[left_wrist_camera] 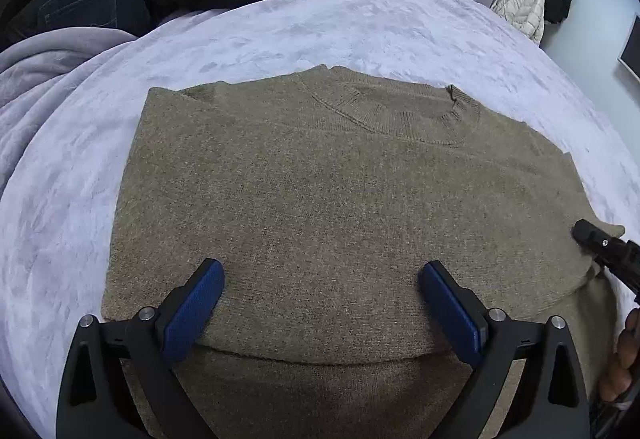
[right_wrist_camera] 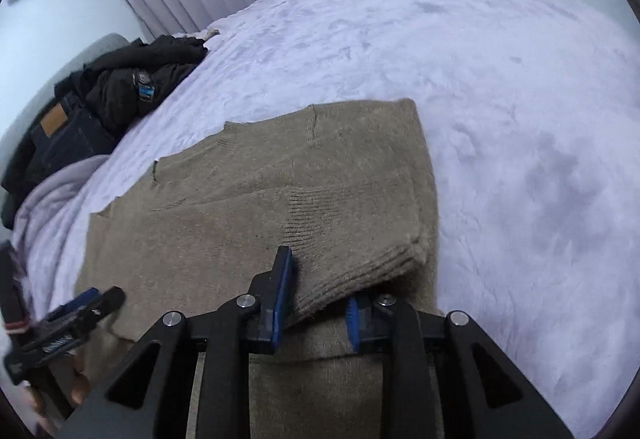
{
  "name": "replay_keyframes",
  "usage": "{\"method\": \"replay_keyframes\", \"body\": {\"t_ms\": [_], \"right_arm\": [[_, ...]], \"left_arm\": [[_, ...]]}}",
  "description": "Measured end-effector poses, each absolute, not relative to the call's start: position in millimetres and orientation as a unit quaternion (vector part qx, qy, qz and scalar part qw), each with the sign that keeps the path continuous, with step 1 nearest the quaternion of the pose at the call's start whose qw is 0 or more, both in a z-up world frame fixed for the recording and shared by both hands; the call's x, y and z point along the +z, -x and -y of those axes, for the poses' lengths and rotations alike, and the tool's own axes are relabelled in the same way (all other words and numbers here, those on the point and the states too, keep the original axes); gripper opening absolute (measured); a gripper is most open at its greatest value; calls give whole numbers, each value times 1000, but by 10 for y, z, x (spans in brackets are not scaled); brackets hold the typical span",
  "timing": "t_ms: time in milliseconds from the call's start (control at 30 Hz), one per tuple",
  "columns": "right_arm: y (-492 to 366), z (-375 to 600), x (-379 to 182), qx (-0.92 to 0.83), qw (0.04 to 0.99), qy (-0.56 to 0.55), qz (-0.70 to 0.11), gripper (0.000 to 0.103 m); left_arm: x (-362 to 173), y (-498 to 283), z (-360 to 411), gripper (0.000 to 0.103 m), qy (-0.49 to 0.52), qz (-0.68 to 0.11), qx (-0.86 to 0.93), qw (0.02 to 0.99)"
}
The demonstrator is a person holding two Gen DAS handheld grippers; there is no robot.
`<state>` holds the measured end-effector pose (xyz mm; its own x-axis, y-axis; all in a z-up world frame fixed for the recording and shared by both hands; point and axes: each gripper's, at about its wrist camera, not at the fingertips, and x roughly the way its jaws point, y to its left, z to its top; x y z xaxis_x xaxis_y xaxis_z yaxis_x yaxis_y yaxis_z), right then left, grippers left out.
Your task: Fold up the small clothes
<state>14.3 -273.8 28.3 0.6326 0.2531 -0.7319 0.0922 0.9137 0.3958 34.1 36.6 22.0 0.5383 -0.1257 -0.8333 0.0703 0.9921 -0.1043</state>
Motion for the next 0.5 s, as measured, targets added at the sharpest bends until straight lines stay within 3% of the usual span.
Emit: {"method": "replay_keyframes", "body": {"t_ms": [67, 133, 233, 267, 300, 333, 500], "right_arm": [[-130, 2808, 294, 63, 875, -227, -422, 31], [-164, 2824, 316, 79, 873, -239, -417, 45], [-193, 2822, 338, 71, 879, -240, -406, 45], [-214, 2815, 331, 70, 879, -240, -406, 42], [-239, 2819, 324, 69, 877, -239, -411, 13], [-269, 2812, 314, 65, 874, -231, -423, 7], [-190, 2824, 457, 50, 897, -206, -387, 7]], "left_arm": [[235, -350, -365, 102, 28, -481, -53, 875], [278, -346, -408, 102, 40, -484, -56, 872], [332, -367, -520, 102, 65, -481, -54, 872], [323, -394, -564, 102, 71, -485, -49, 870], [295, -419, -591, 102, 75, -489, -46, 868], [274, -439, -607, 102, 79, -494, -46, 865], [218, -428, -476, 102, 35, -494, -46, 867]]}}
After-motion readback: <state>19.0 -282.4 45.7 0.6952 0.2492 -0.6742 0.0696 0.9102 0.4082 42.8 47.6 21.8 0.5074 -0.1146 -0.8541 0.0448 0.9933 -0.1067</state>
